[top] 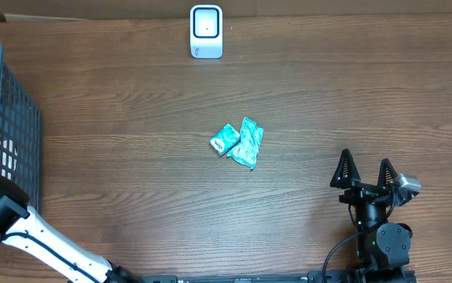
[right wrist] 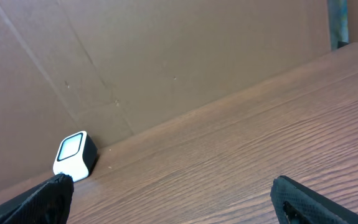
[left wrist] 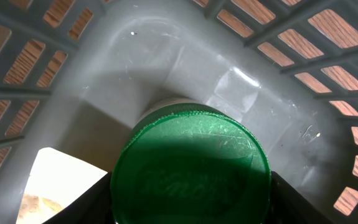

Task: Scan the item barcode
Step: 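Reach into the basket and grasp the green-capped Knorr bottle with left gripper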

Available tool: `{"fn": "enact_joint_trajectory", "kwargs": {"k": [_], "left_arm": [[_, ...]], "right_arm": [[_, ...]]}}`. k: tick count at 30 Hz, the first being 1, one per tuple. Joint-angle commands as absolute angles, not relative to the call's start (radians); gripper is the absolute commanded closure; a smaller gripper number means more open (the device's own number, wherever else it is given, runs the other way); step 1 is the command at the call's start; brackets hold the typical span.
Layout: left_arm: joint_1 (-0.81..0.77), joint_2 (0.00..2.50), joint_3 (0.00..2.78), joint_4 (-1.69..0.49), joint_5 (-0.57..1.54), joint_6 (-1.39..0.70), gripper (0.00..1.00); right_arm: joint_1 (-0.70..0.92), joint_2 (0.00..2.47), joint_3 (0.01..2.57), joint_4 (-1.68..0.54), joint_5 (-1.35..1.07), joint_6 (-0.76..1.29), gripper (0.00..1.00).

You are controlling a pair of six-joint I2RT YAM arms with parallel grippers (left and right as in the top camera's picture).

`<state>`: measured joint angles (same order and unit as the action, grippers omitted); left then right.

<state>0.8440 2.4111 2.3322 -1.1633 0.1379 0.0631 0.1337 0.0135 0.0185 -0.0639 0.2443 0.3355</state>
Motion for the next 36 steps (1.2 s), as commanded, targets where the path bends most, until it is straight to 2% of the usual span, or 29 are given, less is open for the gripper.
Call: {"fn": "enact_joint_trajectory", "kwargs": {"k": [1,10,24,28,36], "left_arm": [[0.83,2.445,2.342,-1.18,0.155,0.016,0.53],[0.83,2.322,2.36,-1.192,0.157,-0.055,0.51],[0.83,1.961,2.36,-1.193,0.162,-0.241,0.51],[0.83,1.858,2.36,-1.192,0.216,-0.278,0.52],[0.813,1.683,2.36,-1.197,0.488,-0.33,0.53]], "right_arm": [[0.141,0.003,0.008,-0.058,0.258,0.328,0.0],[0.141,0.003,0.008,-0.058,0.258,0.328,0.0],[0.141,0.003,0.008,-0.058,0.258,0.328,0.0],[0.141,0.003,0.008,-0.058,0.258,0.328,0.0],[0.141,0.003,0.008,-0.058,0.258,0.328,0.0]]}}
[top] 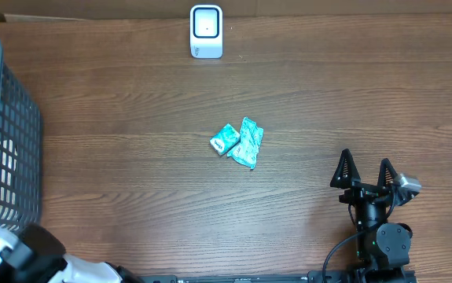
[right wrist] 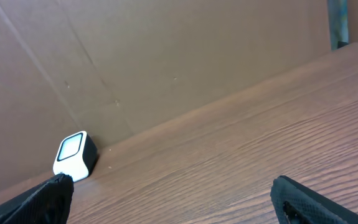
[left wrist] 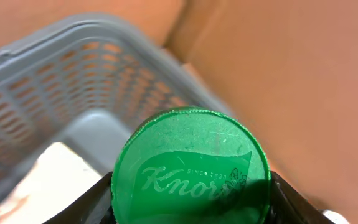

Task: Scan the item barcode
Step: 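Reach into the basket and grasp the green-capped Knorr bottle with left gripper, then lift the Knorr bottle out and move it toward the scanner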

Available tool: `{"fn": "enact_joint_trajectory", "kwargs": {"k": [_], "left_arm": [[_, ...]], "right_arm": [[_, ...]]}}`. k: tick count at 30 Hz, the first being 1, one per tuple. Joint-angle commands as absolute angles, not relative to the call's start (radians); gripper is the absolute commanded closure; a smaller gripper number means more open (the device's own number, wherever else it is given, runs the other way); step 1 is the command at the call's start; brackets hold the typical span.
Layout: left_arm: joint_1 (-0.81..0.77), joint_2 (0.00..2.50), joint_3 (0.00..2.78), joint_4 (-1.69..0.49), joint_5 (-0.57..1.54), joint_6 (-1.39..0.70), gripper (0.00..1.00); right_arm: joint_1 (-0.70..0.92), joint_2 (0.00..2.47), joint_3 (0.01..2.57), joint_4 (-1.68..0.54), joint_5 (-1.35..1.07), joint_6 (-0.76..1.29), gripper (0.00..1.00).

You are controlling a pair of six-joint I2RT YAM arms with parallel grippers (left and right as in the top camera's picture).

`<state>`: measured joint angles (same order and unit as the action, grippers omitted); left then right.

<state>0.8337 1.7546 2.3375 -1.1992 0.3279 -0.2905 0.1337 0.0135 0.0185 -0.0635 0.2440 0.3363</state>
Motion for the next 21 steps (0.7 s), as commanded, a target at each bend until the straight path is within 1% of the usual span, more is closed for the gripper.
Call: {"fn": "enact_joint_trajectory", "kwargs": {"k": [1,6,10,16,21], "left_arm": [[0.804,1.67,2.36,-1.201,0.508,-0.331,0.53],[0.708,1.631,2.36,-1.285,0.552,-0.323,0.5],[0.587,1.634,2.357,-1.407,0.546,-0.234,0.49],[0.367,1.67,2.348,-1.601,0.449,-0.123,0.49],[0.196,1.714,2.315,-1.69,0.377,-0.088,0.49]], "right_arm": [[0.141,0.003,0.008,-0.058,0.258,0.328,0.0],[0.141,0.003,0.008,-0.058,0.258,0.328,0.0],[0.141,0.003,0.008,-0.058,0.258,0.328,0.0],[0.141,0.003,0.008,-0.058,0.258,0.328,0.0],[0.141,0.003,0.008,-0.058,0.258,0.328,0.0]]}}
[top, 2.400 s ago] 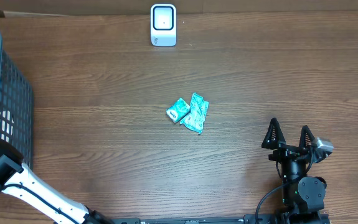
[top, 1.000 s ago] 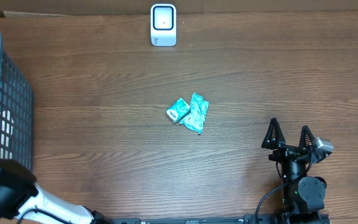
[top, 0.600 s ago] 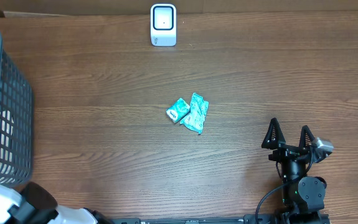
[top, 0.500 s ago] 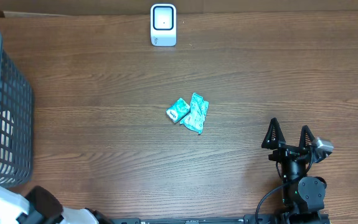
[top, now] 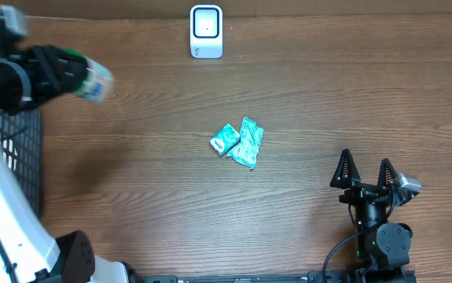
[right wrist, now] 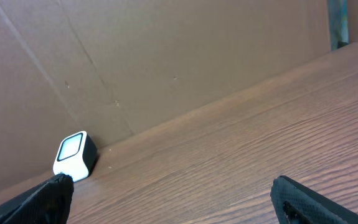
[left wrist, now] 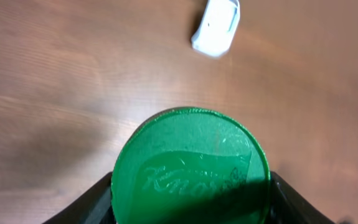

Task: Scan the item barcode
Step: 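Lift the Knorr bottle out and move it toward the scanner, then lower the Knorr bottle beside the teal packets and release it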

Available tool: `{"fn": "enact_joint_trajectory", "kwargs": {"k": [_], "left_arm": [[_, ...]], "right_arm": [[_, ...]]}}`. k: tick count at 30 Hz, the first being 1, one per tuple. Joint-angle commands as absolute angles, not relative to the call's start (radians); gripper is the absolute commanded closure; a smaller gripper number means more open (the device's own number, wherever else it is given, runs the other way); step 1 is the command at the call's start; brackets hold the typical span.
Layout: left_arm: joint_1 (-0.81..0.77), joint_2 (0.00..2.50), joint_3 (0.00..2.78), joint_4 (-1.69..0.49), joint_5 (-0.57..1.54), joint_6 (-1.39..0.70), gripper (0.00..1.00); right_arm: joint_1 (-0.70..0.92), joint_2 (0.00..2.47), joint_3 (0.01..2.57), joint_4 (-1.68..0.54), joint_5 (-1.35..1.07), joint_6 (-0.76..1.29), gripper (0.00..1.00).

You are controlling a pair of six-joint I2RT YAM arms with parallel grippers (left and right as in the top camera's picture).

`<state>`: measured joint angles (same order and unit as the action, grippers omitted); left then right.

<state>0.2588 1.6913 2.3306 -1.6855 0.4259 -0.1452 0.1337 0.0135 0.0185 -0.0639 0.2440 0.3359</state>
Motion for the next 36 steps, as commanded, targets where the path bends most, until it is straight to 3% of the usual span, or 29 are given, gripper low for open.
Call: {"fn": "enact_joint_trajectory", "kwargs": {"k": [1,10,31,36], "left_arm": [[0.16,1.721,2.297,-1.689,0.376,-0.085,0.49],[-0.065,1.767,2.054,-1.592,0.249,-0.118,0.49],[-0.203,1.776,1.371,-0.895,0.235,-0.252,0.51],[-0.237,1.776,1.317,-0.833,0.171,-0.27,0.51]], "right_arm": [[0.141,0.003,0.008,-0.058,0.258,0.328,0.0],[0.141,0.003,0.008,-0.058,0.258,0.328,0.0],[0.141,0.003,0.008,-0.058,0.258,0.328,0.0],[0.141,0.003,0.008,-0.058,0.258,0.328,0.0]]}}
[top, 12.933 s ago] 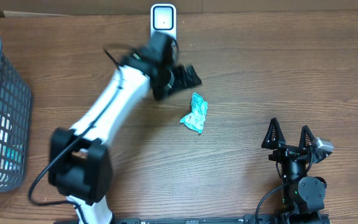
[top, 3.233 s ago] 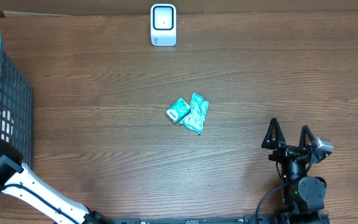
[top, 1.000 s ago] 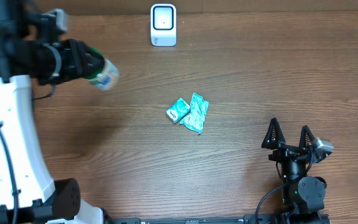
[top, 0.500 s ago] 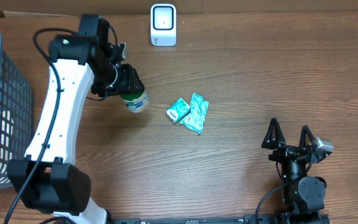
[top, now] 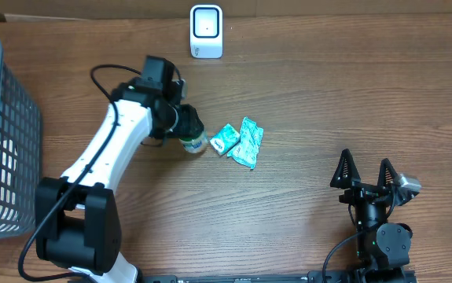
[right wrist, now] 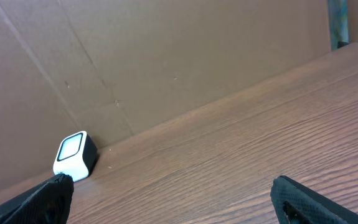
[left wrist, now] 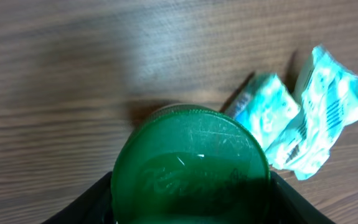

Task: Scan the item barcode
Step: 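Lower the Knorr bottle beside the teal packets and release it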

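My left gripper (top: 186, 126) is shut on a jar with a green Knorr lid (left wrist: 190, 163), whose white-labelled body (top: 195, 144) shows below the fingers at the middle of the table. I cannot tell whether it touches the wood. Two teal packets (top: 226, 139) (top: 248, 143) lie just right of the jar, also seen as packets (left wrist: 263, 102) (left wrist: 320, 117) in the left wrist view. The white barcode scanner (top: 206, 31) stands at the far edge, and shows as the scanner (right wrist: 74, 155) in the right wrist view. My right gripper (top: 367, 174) is open with nothing in it, at the near right.
A grey mesh basket (top: 9, 134) stands at the table's left edge with something white inside. A brown cardboard wall (right wrist: 166, 62) runs behind the scanner along the far edge.
My left gripper with the jar was up at the far left beside the basket; now it is low at the table's middle, just left of the teal packets. The right arm has not moved.
My left gripper was first down inside the basket, shut on the green-lidded jar. Then it held the jar above the basket. Then it was over the table's far left, and now it holds the jar beside the teal packets.
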Available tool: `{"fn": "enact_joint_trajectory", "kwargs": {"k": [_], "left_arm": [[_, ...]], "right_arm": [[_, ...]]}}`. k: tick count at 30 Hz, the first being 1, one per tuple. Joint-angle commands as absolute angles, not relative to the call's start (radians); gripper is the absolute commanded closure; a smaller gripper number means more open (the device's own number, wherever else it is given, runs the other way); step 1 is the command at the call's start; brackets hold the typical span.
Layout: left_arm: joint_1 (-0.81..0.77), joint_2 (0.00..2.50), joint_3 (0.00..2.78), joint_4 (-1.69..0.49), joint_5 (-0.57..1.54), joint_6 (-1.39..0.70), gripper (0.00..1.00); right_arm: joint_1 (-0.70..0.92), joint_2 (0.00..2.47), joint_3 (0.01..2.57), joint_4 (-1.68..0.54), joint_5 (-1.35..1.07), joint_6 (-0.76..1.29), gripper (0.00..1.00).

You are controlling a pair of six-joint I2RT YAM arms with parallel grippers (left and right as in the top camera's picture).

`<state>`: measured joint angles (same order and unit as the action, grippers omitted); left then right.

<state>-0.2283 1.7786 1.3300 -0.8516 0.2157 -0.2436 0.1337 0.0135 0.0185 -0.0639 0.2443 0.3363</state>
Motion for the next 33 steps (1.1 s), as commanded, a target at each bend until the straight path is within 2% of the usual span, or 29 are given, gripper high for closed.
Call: {"fn": "enact_joint_trajectory", "kwargs": {"k": [1,4,6,13,15,20,22,33], "left_arm": [[-0.242,1.776,1.314,-0.829,0.169,-0.27,0.51],[-0.247,1.776,1.309,-0.825,0.163,-0.27,0.49],[-0.25,1.776,1.309,-0.83,0.165,-0.27,0.45],[-0.25,1.776,1.309,-0.842,0.185,-0.27,0.2],[-0.25,1.776,1.309,-0.847,0.185,-0.27,0.11],[-0.24,1.764,1.358,-0.894,0.221,-0.234,0.08],[-0.232,1.758,1.433,-0.955,0.26,-0.193,0.02],[-0.105,1.753,2.194,-1.493,0.246,-0.102,0.0]], "right_arm": [[0.141,0.003,0.008,-0.058,0.258,0.328,0.0],[0.141,0.003,0.008,-0.058,0.258,0.328,0.0],[0.141,0.003,0.008,-0.058,0.258,0.328,0.0],[0.141,0.003,0.008,-0.058,0.258,0.328,0.0],[0.141,0.003,0.008,-0.058,0.258,0.328,0.0],[0.141,0.003,0.008,-0.058,0.258,0.328,0.0],[0.141,0.003,0.008,-0.058,0.258,0.328,0.0],[0.141,0.003,0.008,-0.058,0.258,0.328,0.0]]}}
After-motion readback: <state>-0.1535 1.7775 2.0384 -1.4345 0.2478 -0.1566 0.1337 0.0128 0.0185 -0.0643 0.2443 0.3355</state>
